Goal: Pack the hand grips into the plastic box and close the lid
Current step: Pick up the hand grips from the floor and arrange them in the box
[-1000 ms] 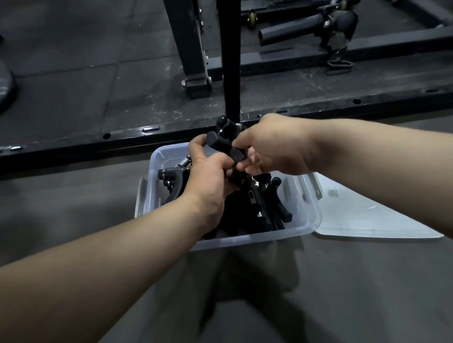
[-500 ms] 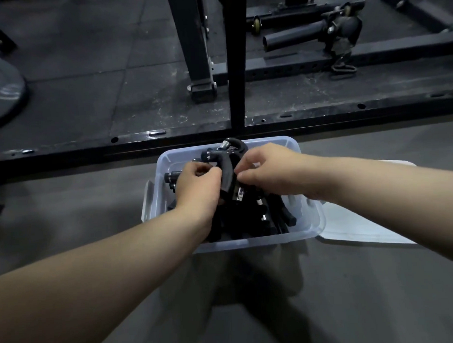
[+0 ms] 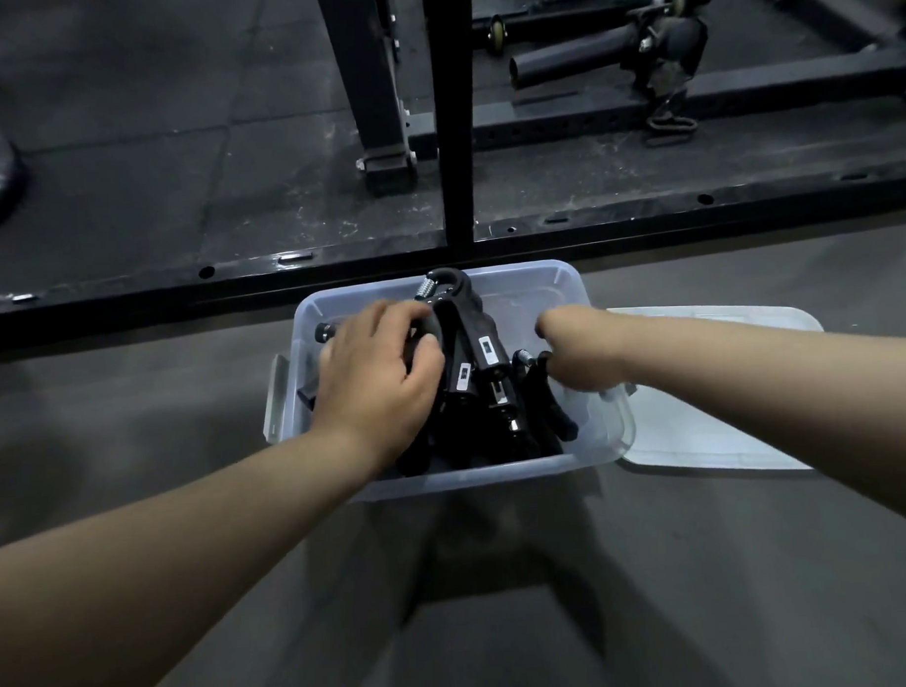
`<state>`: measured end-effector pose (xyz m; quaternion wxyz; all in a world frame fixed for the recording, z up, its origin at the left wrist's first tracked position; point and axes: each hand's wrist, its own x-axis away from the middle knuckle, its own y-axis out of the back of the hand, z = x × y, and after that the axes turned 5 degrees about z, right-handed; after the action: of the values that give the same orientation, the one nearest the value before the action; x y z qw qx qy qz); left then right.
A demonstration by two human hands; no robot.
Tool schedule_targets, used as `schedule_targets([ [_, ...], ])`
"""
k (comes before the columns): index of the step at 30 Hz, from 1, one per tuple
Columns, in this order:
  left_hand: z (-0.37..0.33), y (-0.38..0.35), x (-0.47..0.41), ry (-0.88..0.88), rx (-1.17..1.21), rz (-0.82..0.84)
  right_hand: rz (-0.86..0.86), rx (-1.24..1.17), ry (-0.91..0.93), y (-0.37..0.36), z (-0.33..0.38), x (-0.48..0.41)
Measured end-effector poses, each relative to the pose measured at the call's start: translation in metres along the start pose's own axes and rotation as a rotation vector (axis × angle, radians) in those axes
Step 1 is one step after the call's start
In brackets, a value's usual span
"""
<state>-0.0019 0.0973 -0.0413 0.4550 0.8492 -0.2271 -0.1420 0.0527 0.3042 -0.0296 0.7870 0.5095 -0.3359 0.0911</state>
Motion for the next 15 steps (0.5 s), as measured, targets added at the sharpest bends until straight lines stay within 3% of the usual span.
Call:
schedule_targets([
  [6,0.016,-0.007,0.008,-0.141,-0.170,0.094,0.250,0.495,0.038,-0.038,0.016,-0.002],
  [8,0.019,-0.010,0.010,-0.156,-0.166,0.101,0.263,0.549,0.078,-0.049,0.018,-0.007],
  [10,0.022,-0.012,0.013,-0.160,-0.171,0.105,0.296,0.568,0.114,-0.054,0.017,-0.007],
  [15,0.021,-0.015,0.012,-0.175,-0.212,0.071,0.151,0.398,0.205,-0.061,-0.004,-0.021],
])
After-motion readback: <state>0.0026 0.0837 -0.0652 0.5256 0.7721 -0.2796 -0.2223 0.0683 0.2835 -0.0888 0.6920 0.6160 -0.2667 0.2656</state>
